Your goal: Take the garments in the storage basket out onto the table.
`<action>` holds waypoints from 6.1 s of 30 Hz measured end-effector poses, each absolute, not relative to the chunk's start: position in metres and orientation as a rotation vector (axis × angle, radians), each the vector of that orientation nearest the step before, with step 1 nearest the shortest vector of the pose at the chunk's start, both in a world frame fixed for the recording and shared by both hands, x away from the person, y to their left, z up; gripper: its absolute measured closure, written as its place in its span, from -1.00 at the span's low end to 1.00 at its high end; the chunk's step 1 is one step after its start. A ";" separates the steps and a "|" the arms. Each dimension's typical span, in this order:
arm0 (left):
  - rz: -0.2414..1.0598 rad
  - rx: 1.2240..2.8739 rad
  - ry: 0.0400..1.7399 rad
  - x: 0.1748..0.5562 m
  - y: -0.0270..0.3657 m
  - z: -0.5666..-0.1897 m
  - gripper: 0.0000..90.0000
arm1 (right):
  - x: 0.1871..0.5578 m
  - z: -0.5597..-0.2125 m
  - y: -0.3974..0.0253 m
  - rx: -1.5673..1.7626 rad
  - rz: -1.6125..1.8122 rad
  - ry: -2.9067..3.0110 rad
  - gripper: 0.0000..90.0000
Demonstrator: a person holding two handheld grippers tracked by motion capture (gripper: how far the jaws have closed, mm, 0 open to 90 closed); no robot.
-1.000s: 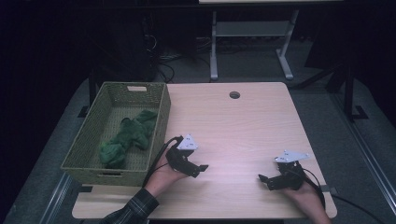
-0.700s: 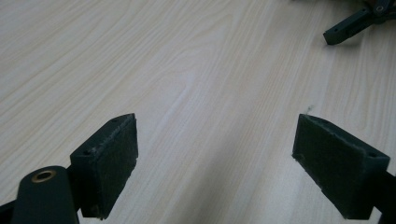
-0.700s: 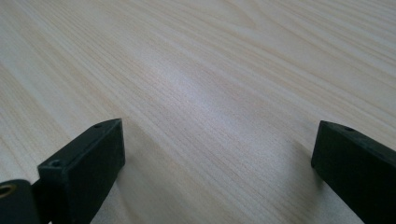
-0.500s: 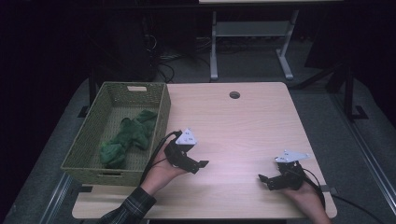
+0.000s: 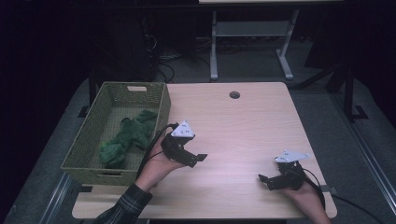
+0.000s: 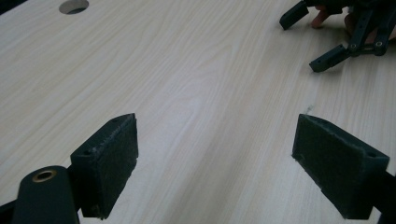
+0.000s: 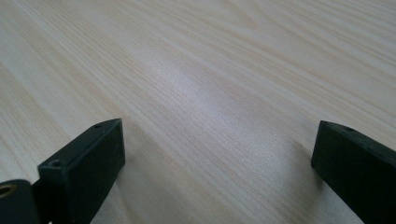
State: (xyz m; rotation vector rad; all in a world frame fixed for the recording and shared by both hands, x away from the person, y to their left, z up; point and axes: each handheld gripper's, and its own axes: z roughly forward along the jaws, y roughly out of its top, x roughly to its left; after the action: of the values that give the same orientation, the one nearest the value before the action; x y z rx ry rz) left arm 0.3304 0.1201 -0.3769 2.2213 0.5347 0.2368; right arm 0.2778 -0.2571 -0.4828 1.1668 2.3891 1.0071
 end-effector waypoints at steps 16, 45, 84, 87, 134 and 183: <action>0.250 2.200 0.549 0.349 0.138 -0.356 -0.68 | 0.278 -0.483 -0.257 1.173 1.009 2.386 -0.94; 0.354 2.143 0.697 0.369 0.214 -0.336 -0.60 | 0.278 -0.483 -0.257 1.165 1.009 2.385 -0.94; 0.451 2.175 0.969 0.382 0.318 -0.358 -0.44 | 0.278 -0.483 -0.257 1.165 1.009 2.385 -0.94; 0.452 2.200 0.985 0.383 0.321 -0.363 -0.44 | 0.278 -0.483 -0.257 1.165 1.009 2.385 -0.94; 0.303 2.154 1.122 0.387 0.337 -0.372 0.90 | 0.278 -0.483 -0.258 1.165 1.009 2.384 -0.94; 0.324 1.828 0.843 0.364 0.305 -0.224 0.92 | 0.279 -0.483 -0.257 1.171 1.009 2.378 -0.94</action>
State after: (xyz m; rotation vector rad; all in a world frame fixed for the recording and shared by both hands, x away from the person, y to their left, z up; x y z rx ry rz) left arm 0.3643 0.3048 -0.2244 1.8276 0.8433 0.3238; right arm 0.2785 -0.2574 -0.4830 1.1706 2.3783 1.0087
